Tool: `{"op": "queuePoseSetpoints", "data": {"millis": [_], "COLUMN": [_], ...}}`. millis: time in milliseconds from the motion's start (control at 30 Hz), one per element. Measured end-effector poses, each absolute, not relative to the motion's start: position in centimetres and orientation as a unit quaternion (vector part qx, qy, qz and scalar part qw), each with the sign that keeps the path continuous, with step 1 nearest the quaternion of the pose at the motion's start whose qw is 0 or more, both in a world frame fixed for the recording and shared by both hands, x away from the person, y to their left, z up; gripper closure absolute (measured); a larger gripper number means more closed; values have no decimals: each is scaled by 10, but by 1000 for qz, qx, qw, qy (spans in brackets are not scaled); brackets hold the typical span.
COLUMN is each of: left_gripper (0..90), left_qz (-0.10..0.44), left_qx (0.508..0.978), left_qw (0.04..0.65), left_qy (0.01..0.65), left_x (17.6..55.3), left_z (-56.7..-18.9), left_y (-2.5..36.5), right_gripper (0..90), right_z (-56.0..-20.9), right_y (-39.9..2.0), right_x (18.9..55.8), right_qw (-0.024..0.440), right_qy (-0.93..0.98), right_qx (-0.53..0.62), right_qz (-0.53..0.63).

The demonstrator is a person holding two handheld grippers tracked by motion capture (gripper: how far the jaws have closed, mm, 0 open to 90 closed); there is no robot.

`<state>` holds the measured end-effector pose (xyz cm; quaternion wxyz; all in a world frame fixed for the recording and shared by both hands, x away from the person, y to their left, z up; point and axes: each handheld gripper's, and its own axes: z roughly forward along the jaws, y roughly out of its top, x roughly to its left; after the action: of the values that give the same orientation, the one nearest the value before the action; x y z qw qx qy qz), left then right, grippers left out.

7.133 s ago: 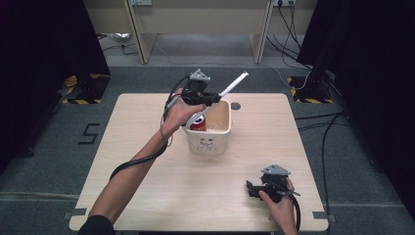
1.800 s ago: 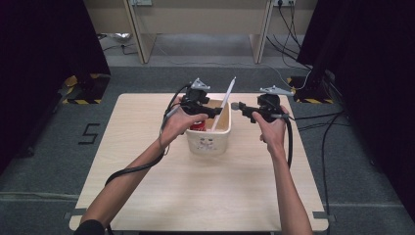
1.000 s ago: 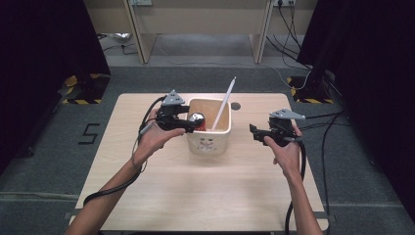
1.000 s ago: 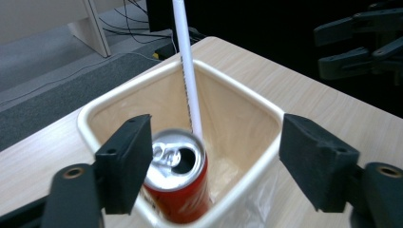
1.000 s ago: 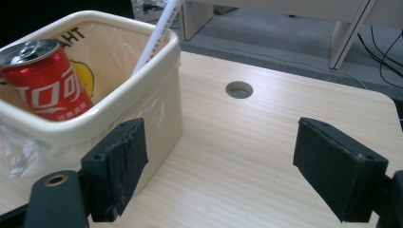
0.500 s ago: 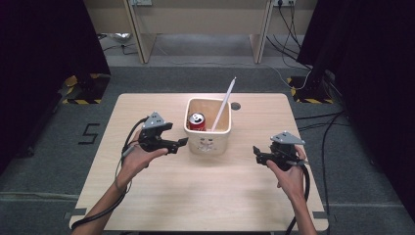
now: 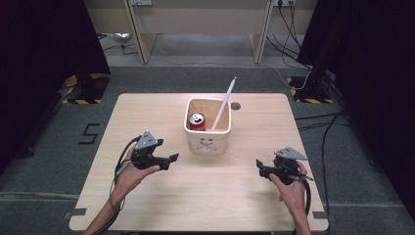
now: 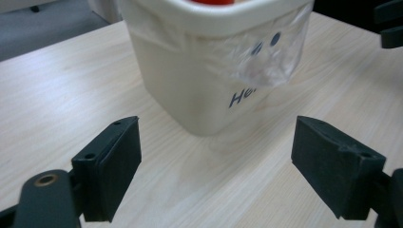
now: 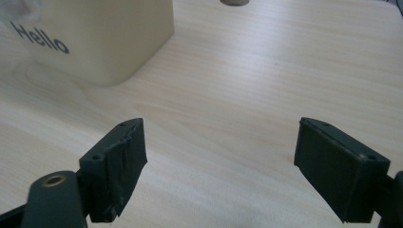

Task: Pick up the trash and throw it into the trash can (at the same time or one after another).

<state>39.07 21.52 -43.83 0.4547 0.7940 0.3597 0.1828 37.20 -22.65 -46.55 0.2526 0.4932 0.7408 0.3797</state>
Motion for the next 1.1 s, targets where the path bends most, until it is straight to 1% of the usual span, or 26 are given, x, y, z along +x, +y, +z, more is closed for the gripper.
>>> {"op": "queuePoseSetpoints", "data": {"millis": [167,233,333,467,567,1033,1100], "left_gripper": [168,173,180,181,181,181,178], "left_qz": [183,188,186,191,175,175,170], "left_qx": [794,803,803,813,810,821,819], "left_qw": [443,428,426,401,404,368,372], "left_qy": [375,369,373,377,387,399,403], "left_x": [390,390,389,389,389,381,380], "left_z": [-456,-462,-470,-485,-494,-519,-522], "left_y": [219,218,218,219,220,232,235], "right_gripper": [180,180,181,181,183,174,174], "right_z": [-481,-486,-493,-497,-500,-511,-512], "right_y": [-227,-227,-228,-229,-229,-229,-229], "right_x": [366,364,362,358,355,342,339], "right_qw": [249,247,242,239,236,225,226], "right_qy": [742,743,745,747,748,756,755], "right_qx": [498,501,503,504,505,508,509], "right_qz": [373,369,365,361,360,348,346]}}
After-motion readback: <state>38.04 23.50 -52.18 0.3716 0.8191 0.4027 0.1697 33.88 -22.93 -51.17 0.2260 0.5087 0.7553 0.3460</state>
